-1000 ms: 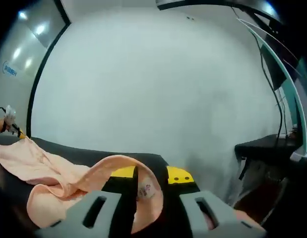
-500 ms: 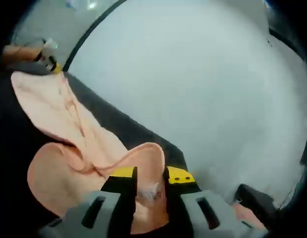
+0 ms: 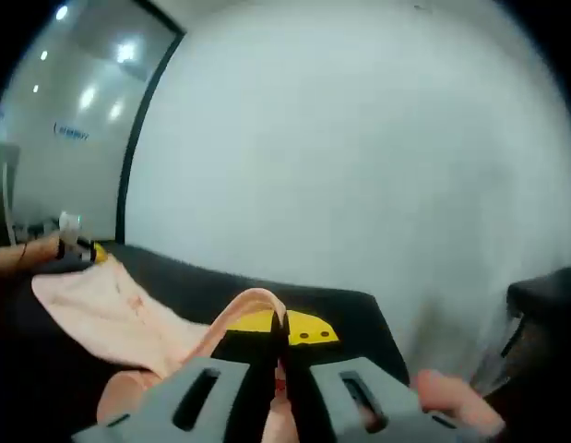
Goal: Fold the towel on the table until its edges align and the towel forms a compact rectangular stack.
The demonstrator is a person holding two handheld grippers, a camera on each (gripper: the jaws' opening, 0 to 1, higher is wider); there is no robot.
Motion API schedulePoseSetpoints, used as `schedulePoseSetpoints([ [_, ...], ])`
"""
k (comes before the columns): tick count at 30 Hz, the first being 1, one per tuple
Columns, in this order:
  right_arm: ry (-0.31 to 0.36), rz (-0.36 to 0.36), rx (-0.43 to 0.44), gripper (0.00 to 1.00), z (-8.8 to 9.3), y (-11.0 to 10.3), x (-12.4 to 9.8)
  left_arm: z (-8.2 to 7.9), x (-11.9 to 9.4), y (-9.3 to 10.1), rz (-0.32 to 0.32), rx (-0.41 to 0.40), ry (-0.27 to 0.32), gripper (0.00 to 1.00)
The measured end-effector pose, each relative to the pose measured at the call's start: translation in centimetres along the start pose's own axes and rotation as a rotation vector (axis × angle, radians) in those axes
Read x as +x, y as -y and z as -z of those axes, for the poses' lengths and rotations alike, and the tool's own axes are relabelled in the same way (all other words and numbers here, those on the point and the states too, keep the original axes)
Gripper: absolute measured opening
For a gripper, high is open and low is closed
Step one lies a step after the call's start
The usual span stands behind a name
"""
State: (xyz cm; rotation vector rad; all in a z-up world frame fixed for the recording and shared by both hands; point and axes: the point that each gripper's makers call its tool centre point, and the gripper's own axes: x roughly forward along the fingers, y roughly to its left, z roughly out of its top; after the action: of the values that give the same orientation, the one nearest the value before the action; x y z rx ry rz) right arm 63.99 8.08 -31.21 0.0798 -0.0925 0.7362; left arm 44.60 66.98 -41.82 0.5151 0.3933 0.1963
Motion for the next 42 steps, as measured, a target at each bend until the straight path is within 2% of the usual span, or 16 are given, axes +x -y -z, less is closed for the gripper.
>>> schedulePoseSetpoints([
  [2, 0.01, 0.024, -0.005, 0.0, -0.8, 1.1, 1.0, -0.4, 0.1, -0.2, 0.003, 0.0, -0.003, 0.0],
  [5, -0.025, 0.074, -0.037, 0.0, -0.9, 2.2, 3.5, -0.5, 1.0, -0.5, 0.005, 0.011, -0.019, 0.0],
  [9, -0.128, 0.115, -0.108, 0.0, 0.9, 4.0, 7.0, -0.8, 1.9, -0.5, 0.0, -0.007, -0.028, 0.0],
  [10, -0.134, 0.126, -0.113, 0.0, 1.2, 4.4, 7.9, -1.0, 2.2, -0.5, -0.004, -0.028, -0.02, 0.0],
  [14, -0.148, 0.11, -0.099, 0.0, 2.0, 4.7, 11.0, -1.0, 3.3, -1.5, -0.046, -0.067, 0.002, 0.0],
  [20, -0.124, 0.104, -0.152, 0.0, 1.4, 4.1, 14.3, -1.4, 5.0, -3.3, -0.109, -0.097, 0.016, 0.0],
  [23, -0.207, 0.102, -0.192, 0.0, 3.4, 5.2, 16.5, -1.5, 6.1, -3.7, -0.124, -0.101, 0.01, 0.0],
  [26, -0.272, 0.131, -0.179, 0.0, 5.9, 6.4, 18.0, -0.3, 6.9, -3.3, -0.108, -0.132, -0.032, 0.0],
  [29, -0.364, 0.177, -0.151, 0.01, 8.9, 7.3, 17.8, 0.9, 7.1, -1.8, -0.041, -0.182, -0.092, 0.03],
  [31, -0.389, 0.18, -0.146, 0.07, 10.5, 7.5, 17.8, 1.4, 6.4, -0.6, 0.011, -0.115, -0.117, 0.19],
  [33, -0.442, 0.187, -0.121, 0.21, 11.9, 7.6, 17.1, 1.5, 5.8, -0.1, 0.04, -0.076, -0.123, 0.46],
  [34, -0.451, 0.201, -0.111, 0.27, 12.0, 7.8, 16.6, 1.4, 5.4, -0.3, 0.036, -0.083, -0.128, 0.51],
  [35, -0.44, 0.21, -0.094, 0.3, 11.8, 7.9, 16.1, 1.4, 4.7, -0.5, 0.035, -0.089, -0.129, 0.51],
  [38, -0.372, 0.202, -0.003, 0.26, 10.0, 7.3, 14.5, 1.3, 2.3, -1.3, 0.036, -0.091, -0.126, 0.51],
  [40, -0.351, 0.183, -0.01, 0.25, 8.8, 6.1, 12.6, 1.0, 0.8, -1.9, 0.037, -0.062, -0.113, 0.49],
  [42, -0.303, 0.161, -0.046, 0.22, 7.0, 4.1, 10.1, 0.6, -1.4, -1.2, 0.08, 0.013, -0.106, 0.44],
])
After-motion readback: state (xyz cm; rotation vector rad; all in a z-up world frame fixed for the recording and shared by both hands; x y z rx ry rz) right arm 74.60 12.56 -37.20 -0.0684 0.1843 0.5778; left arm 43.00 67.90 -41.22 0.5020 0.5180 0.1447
